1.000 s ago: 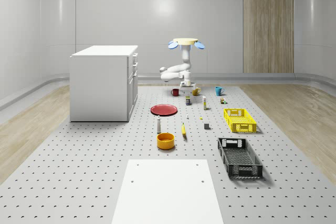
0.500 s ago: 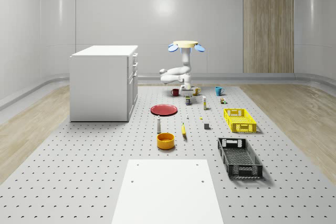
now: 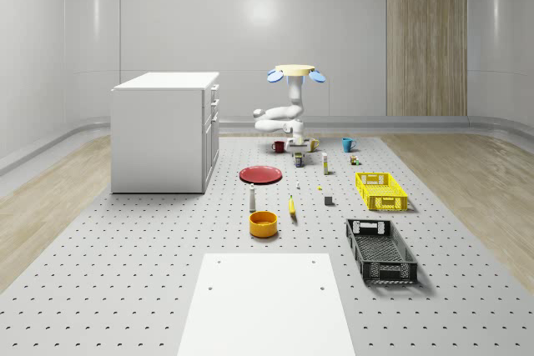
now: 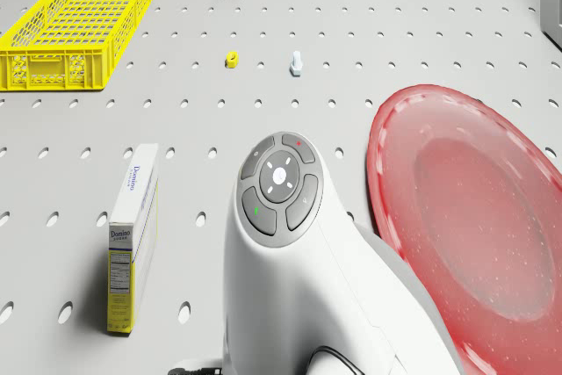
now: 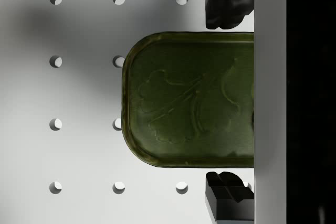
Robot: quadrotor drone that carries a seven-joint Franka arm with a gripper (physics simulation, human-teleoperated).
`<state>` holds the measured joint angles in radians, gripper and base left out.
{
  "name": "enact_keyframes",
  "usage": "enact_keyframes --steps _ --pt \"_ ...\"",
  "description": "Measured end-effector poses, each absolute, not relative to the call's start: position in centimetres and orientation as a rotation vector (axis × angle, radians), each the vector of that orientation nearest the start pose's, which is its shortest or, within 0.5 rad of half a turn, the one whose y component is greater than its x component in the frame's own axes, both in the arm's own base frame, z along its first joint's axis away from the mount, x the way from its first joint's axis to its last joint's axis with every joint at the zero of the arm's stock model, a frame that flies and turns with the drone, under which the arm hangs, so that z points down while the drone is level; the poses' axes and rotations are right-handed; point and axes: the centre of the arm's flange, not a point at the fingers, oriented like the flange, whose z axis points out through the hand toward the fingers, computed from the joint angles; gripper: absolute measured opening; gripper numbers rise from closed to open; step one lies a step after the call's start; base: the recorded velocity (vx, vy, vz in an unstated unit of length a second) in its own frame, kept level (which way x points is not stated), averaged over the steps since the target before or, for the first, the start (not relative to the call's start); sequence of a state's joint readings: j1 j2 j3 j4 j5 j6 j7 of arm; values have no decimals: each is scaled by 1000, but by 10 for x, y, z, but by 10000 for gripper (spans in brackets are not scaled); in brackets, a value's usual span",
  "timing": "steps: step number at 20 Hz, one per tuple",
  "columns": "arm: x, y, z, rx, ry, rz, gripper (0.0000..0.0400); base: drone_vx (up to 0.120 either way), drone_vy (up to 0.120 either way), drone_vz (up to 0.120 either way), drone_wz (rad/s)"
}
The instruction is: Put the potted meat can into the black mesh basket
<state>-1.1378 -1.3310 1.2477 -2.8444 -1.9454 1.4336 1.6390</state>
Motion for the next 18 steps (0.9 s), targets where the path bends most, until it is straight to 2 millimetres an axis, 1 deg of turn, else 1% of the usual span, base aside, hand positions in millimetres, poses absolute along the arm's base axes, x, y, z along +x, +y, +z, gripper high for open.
enact_keyframes --steps 3,5,10,14,16,18 --pt "315 0 519 1 -2 785 327 0 0 0 0" --pt "316 0 520 1 -2 785 299 0 0 0 0" --pt "316 0 520 -2 0 792 290 0 0 0 0" --pt "317 0 511 -4 1 793 293 0 0 0 0" --pt "317 0 504 -4 2 794 293 0 0 120 0" --pt "317 0 499 -5 2 794 293 80 100 120 0"
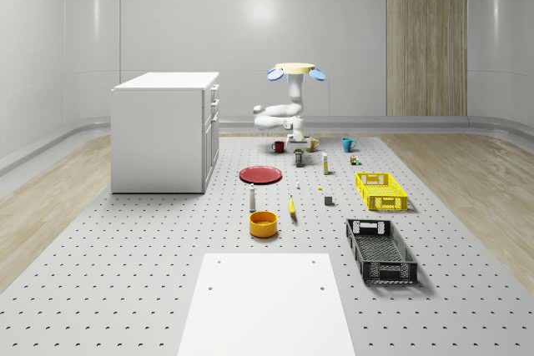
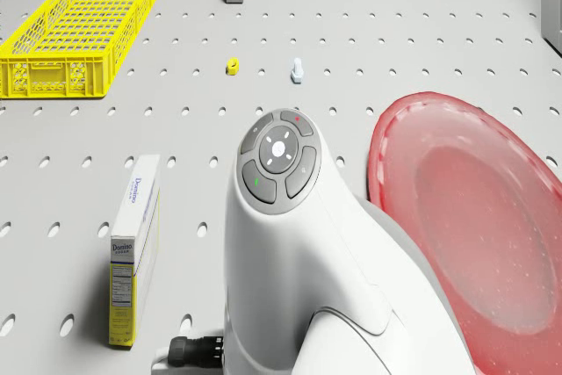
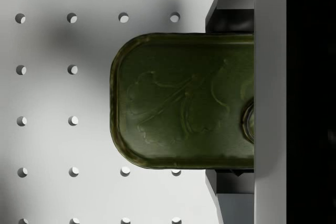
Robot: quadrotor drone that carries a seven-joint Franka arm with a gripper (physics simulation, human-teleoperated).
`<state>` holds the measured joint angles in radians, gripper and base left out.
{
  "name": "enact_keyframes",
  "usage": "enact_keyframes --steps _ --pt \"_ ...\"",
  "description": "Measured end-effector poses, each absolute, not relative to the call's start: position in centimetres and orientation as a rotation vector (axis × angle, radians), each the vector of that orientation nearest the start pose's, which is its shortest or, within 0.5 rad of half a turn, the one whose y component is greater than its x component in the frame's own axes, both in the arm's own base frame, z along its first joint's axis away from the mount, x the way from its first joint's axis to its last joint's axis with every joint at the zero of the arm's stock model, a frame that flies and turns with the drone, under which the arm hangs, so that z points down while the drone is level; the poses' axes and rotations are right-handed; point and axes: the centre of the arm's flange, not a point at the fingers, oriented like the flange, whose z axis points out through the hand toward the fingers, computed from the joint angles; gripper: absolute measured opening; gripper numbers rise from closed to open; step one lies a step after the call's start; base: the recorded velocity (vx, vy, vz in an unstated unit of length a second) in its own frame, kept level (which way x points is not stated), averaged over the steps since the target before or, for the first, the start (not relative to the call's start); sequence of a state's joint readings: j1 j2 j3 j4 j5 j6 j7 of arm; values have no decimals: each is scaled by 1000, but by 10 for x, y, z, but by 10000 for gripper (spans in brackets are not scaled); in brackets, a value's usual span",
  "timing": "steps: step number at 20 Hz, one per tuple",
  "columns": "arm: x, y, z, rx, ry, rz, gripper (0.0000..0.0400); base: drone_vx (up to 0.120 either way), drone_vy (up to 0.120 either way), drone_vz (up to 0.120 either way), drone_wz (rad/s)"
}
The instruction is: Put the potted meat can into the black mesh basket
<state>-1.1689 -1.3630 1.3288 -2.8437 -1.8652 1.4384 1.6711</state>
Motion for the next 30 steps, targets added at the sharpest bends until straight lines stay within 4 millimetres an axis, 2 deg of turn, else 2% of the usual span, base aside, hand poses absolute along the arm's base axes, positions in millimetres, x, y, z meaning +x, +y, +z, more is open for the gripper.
enact_keyframes --steps 7,30 --pt "317 0 491 -5 2 798 293 120 109 109 0" --pt "317 0 489 -5 2 800 293 120 0 0 0"
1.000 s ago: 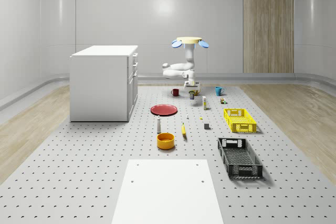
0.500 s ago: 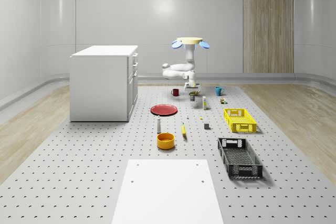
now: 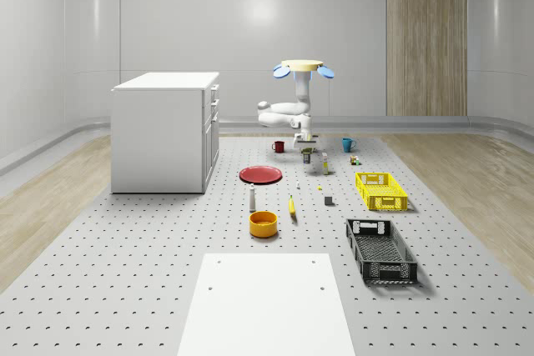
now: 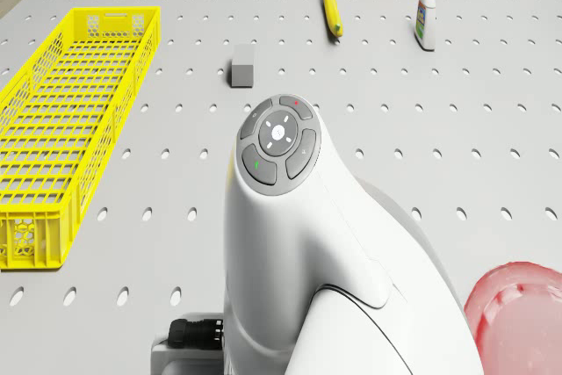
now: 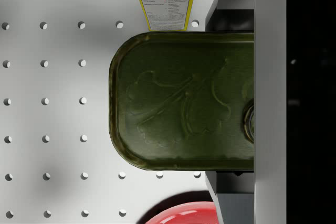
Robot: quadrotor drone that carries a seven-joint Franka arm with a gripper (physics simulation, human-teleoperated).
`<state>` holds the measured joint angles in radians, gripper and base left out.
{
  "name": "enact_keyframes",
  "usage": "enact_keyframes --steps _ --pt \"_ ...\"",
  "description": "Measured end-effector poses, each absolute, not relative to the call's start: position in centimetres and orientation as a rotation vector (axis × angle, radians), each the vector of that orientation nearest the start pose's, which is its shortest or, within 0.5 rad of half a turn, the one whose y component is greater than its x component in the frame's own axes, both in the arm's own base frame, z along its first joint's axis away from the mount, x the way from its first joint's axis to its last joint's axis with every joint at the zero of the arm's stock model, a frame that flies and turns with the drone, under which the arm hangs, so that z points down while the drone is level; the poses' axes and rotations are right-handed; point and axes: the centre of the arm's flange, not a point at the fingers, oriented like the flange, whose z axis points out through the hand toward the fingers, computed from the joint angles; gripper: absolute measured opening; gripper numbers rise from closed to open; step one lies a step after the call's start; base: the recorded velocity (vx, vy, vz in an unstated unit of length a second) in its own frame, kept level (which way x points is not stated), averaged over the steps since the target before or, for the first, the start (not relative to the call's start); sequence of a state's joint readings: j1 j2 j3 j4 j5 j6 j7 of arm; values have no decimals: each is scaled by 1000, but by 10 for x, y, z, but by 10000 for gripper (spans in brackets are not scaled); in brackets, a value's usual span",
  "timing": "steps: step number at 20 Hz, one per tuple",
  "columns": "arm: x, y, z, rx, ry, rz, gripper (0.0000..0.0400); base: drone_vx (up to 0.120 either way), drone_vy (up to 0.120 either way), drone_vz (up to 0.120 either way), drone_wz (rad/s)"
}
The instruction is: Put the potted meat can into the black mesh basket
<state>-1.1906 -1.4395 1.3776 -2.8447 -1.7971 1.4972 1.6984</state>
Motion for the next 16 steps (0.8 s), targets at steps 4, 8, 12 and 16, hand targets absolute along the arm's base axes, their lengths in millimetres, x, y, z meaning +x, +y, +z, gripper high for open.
enact_keyframes --steps 4,8,12,16 --pt "317 0 489 -5 3 800 293 120 0 0 0" --pt "317 0 489 -5 3 800 293 120 60 0 0" --pt "317 0 489 -5 3 801 293 120 20 0 0" --pt "317 0 489 -5 3 801 293 120 30 0 0"
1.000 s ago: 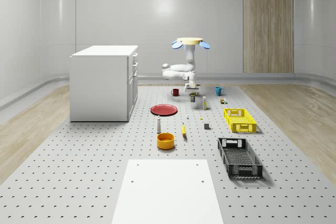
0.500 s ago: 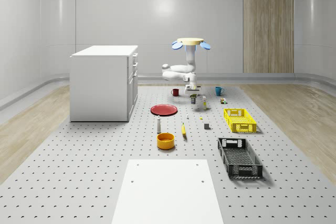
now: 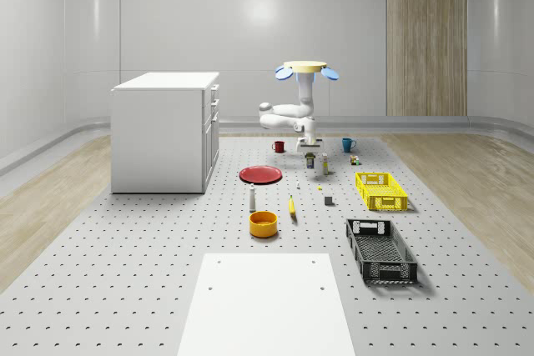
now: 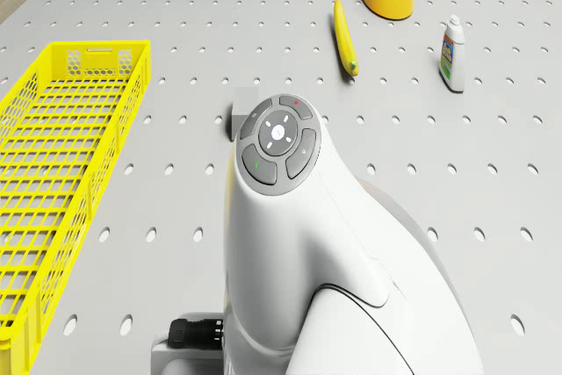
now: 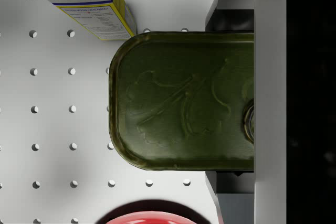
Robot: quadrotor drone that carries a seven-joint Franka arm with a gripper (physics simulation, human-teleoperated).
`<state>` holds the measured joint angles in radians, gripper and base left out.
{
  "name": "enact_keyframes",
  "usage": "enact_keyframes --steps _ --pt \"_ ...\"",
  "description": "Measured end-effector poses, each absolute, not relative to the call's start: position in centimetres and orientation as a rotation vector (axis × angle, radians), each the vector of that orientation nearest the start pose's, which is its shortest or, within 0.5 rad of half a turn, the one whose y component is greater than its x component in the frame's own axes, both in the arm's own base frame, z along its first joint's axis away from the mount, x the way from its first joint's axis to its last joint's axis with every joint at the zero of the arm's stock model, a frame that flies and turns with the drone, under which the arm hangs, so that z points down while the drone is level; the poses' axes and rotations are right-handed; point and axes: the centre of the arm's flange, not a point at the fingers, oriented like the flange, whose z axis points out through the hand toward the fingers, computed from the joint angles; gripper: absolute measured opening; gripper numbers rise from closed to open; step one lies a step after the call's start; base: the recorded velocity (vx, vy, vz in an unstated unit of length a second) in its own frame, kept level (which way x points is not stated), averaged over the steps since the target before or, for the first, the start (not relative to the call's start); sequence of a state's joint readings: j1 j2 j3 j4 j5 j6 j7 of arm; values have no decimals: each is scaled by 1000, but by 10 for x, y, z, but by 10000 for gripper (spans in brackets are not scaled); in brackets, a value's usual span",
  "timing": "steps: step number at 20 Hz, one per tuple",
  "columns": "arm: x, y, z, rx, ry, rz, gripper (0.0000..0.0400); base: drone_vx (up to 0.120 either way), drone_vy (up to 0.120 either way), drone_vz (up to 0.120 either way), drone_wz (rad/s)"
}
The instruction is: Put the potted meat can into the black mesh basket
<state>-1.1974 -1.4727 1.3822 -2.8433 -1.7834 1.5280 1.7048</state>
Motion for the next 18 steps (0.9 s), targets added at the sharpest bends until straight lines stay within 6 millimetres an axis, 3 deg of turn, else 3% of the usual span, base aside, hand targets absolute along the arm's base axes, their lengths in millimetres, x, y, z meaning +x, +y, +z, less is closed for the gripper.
enact_keyframes --steps 18 --pt "317 0 489 -5 3 801 293 120 120 0 0"
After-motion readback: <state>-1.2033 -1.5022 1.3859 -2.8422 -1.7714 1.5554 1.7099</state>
